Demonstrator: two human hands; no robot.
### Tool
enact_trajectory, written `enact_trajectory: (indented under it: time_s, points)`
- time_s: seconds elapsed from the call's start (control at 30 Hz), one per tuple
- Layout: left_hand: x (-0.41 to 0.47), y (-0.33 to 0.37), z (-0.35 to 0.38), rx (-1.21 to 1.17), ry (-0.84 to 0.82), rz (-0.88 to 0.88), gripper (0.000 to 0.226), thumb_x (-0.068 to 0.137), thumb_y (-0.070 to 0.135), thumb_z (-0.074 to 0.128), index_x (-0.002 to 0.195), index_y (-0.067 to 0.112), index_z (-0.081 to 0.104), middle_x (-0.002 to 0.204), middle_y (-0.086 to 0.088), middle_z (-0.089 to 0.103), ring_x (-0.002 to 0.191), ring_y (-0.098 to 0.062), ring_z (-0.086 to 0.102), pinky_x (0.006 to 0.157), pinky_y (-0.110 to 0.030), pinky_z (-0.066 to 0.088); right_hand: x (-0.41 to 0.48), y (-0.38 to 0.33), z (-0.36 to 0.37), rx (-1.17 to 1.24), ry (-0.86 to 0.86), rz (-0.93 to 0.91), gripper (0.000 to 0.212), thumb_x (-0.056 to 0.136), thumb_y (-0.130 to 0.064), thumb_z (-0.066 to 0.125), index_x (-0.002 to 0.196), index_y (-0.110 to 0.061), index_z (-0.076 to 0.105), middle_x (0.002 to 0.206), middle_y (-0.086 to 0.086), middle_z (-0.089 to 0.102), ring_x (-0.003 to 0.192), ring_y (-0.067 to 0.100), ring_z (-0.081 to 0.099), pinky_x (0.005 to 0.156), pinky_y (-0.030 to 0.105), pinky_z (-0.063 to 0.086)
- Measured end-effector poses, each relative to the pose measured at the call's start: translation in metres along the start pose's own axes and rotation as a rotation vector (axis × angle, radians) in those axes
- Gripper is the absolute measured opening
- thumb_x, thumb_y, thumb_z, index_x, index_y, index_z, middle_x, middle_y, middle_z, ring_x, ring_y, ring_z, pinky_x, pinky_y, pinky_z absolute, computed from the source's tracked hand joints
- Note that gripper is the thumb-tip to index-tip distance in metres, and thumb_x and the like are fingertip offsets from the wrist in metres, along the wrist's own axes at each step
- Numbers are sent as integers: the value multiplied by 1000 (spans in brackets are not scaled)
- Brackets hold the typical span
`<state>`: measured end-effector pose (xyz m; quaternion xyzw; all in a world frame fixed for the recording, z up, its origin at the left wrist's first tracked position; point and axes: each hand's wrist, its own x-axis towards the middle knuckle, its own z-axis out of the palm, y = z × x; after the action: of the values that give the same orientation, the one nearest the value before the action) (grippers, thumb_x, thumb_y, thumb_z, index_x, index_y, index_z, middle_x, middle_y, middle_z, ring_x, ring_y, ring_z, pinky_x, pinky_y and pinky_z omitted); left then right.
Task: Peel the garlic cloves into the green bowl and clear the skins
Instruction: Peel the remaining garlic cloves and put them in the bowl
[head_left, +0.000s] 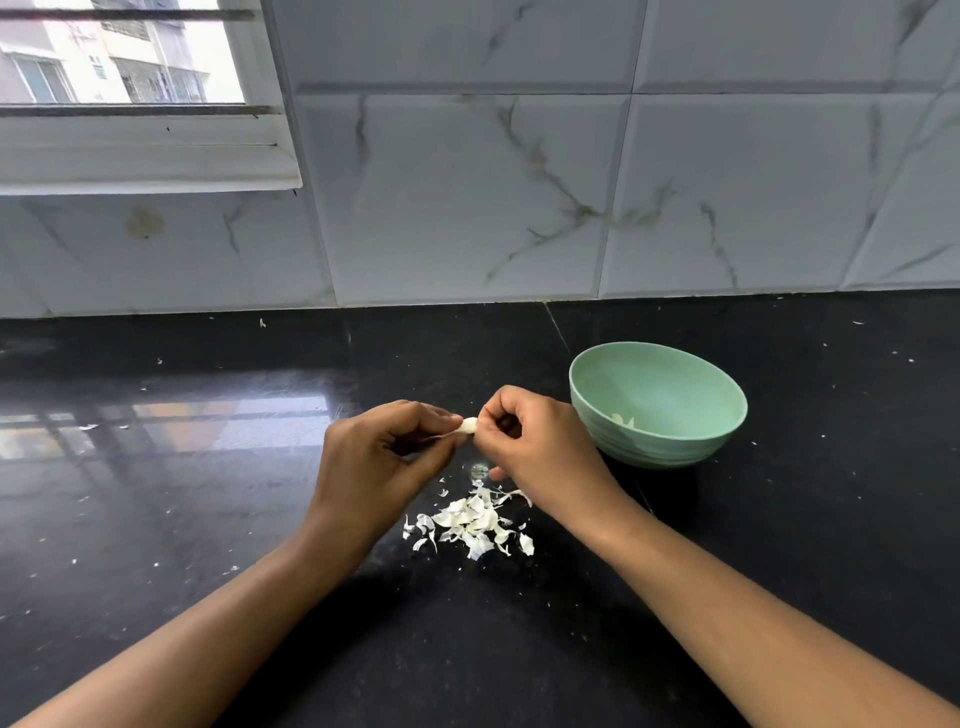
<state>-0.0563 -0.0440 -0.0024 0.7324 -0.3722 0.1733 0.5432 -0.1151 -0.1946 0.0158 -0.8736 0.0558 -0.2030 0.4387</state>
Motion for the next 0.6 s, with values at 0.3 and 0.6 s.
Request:
enact_trajectory:
  time_s: [0.3,0.6]
  points:
    - [3,7,4,-501,-29,-388,14,67,10,71,79,6,68,75,-4,74,67,-12,70,61,-22,56,7,0,-3,508,-143,232,18,90,-4,57,72,-9,59,62,3,51,47,3,46,54,29,56]
    - [6,9,3,-607,-13,-576,20,69,20,68,86,9,68,76,-4,73,63,-13,69,51,-18,50,11,8,-16,173,-130,39,10,78,-12,75,75,-8,67,64,8,67,56,21,64,58,34,59]
